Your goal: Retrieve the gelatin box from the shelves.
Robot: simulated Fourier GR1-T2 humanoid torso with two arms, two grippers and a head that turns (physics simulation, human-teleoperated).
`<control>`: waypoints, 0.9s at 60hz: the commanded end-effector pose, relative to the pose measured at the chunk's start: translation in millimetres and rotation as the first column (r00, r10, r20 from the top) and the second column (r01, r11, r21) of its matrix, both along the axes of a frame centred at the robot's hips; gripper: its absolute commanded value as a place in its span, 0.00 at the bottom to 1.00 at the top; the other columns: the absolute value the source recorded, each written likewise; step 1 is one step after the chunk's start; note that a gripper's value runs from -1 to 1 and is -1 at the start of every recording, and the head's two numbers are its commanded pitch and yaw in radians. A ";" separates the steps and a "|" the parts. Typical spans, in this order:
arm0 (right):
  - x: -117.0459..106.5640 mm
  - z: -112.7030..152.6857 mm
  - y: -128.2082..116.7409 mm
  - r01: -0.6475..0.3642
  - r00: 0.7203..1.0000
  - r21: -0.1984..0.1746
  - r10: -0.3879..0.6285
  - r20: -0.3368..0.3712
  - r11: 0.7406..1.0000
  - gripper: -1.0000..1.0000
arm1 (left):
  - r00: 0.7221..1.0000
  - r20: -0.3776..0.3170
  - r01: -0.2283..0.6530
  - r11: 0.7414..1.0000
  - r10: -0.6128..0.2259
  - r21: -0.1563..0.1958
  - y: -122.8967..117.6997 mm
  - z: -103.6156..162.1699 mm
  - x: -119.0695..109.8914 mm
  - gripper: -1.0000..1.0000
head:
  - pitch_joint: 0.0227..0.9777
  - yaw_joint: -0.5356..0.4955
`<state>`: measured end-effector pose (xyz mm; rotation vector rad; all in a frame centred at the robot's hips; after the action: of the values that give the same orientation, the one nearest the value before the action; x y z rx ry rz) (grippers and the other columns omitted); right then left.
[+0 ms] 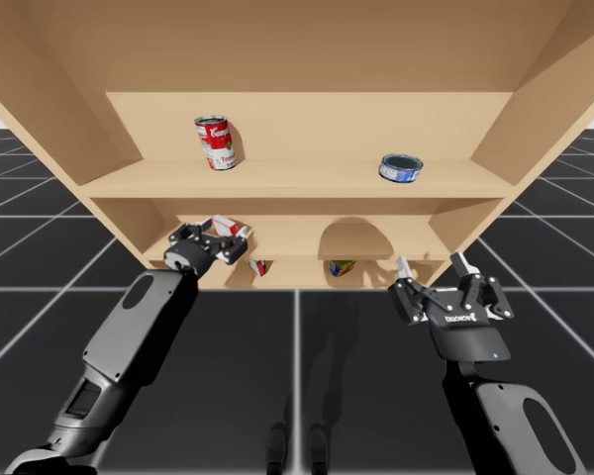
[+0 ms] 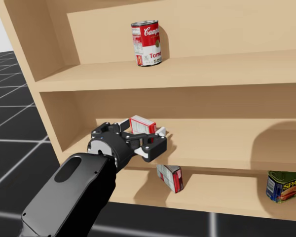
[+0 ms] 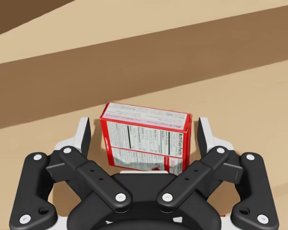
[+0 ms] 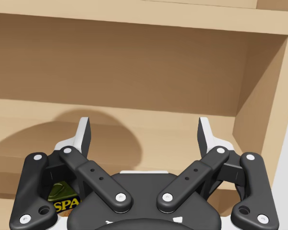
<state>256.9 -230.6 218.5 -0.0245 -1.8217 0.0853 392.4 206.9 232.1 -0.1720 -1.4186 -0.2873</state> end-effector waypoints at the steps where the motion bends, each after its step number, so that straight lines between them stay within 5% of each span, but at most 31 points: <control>1: 0.1 0.3 -1.1 0.004 1.000 0.001 -0.004 0.001 1.000 0.00 | 1.000 -0.010 0.001 1.000 -0.001 -0.006 -4.4 -1.5 11.1 0.00 | 0.52 0.77; 14: 0.2 0.7 -1.9 0.005 1.000 0.002 -0.005 0.001 1.000 0.00 | 1.000 -0.028 0.006 1.000 -0.006 -0.014 -8.0 -8.3 18.1 0.04 | 0.52 0.77; 17: 0.2 0.7 -2.1 0.004 1.000 0.001 -0.004 0.001 1.000 0.00 | 1.000 -0.030 0.005 1.000 -0.005 -0.009 -7.9 -10.4 18.4 0.22 | 0.52 0.77; 18: 0.2 0.7 -2.1 0.005 1.000 0.002 -0.005 0.001 1.000 0.00 | 0.999 -0.033 0.003 1.000 -0.003 -0.007 -7.6 -11.8 18.3 0.68 | 0.52 0.77; 19: 0.2 0.7 -2.1 0.005 1.000 0.002 -0.005 0.001 1.000 0.00 | 0.999 -0.033 0.003 1.000 -0.003 -0.006 -7.4 -12.0 18.0 0.79 | 0.52 0.77; 22: 0.1 0.8 -2.3 0.005 1.000 0.003 -0.005 0.001 1.000 0.00 | 0.999 -0.035 0.007 1.000 -0.007 -0.008 -7.2 -12.9 16.8 0.94 | 0.52 0.76; 40: 1.1 0.1 -2.1 0.010 1.000 -0.004 -0.010 0.001 1.000 0.00 | 0.999 0.021 0.045 0.999 -0.045 -0.025 -8.7 10.4 -7.4 0.96 | 0.51 0.76; 54: 1.1 -0.3 -2.0 0.011 1.000 -0.008 -0.011 0.001 1.000 0.00 | 0.995 0.080 0.055 0.998 -0.055 0.003 -0.8 26.1 -43.0 0.97 | 0.51 0.76</control>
<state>258.0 -232.6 218.6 -0.0375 -1.8223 0.0834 367.8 212.2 243.3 -0.1343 -1.4646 -0.2141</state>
